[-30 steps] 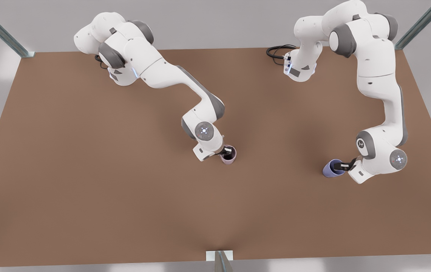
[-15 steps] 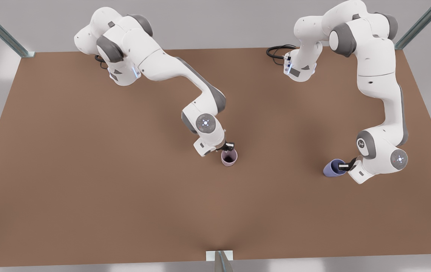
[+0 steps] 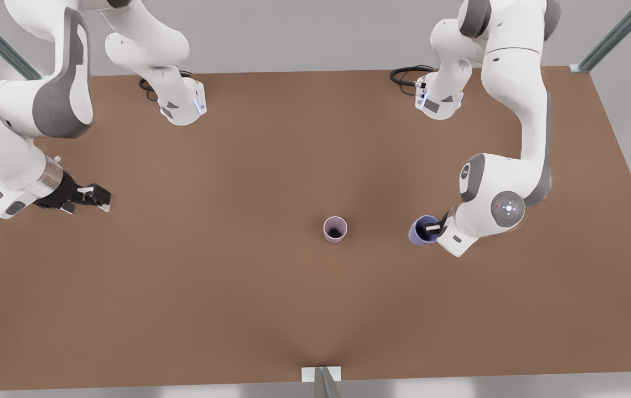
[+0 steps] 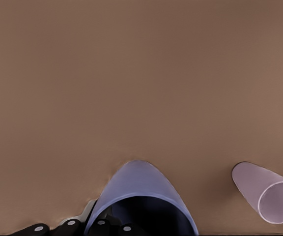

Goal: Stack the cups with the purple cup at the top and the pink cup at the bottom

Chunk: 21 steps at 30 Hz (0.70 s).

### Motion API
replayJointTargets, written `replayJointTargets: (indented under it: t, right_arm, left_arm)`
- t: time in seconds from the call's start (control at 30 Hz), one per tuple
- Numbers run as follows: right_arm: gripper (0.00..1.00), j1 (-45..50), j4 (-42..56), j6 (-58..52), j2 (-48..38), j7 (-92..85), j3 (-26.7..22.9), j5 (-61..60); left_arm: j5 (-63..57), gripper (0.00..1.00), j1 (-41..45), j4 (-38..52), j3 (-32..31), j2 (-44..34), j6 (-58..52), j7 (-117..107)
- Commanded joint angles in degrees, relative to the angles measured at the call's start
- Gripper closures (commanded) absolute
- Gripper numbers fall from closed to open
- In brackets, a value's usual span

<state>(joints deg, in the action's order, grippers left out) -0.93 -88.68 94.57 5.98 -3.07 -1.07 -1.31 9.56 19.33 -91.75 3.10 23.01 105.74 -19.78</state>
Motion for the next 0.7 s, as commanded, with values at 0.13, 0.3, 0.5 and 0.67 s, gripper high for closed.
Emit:
replayJointTargets:
  t: [0.13,0.3,0.5,0.67]
  right_arm:
    - [0.0,-0.56,2.2,-3.95,0.53,0.16,0.64,0.08]
    - [0.0,-1.17,5.1,-2.9,2.2,0.69,0.2,0.08]
    - [0.0,-1.26,5.89,-1.59,2.46,0.69,0.11,0.08]
    - [0.0,-1.26,6.24,-1.15,2.72,0.69,0.11,-0.01]
  left_arm:
    - [3.01,0.79,-0.08,-0.01,-9.43,-0.95,0.43,-12.65]
    - [3.18,0.79,4.14,4.74,-10.57,3.89,3.16,-21.27]
    - [3.19,0.79,6.51,5.53,-10.57,6.35,7.29,-24.96]
    - [2.83,0.79,7.22,5.53,-10.57,7.84,10.1,-26.81]
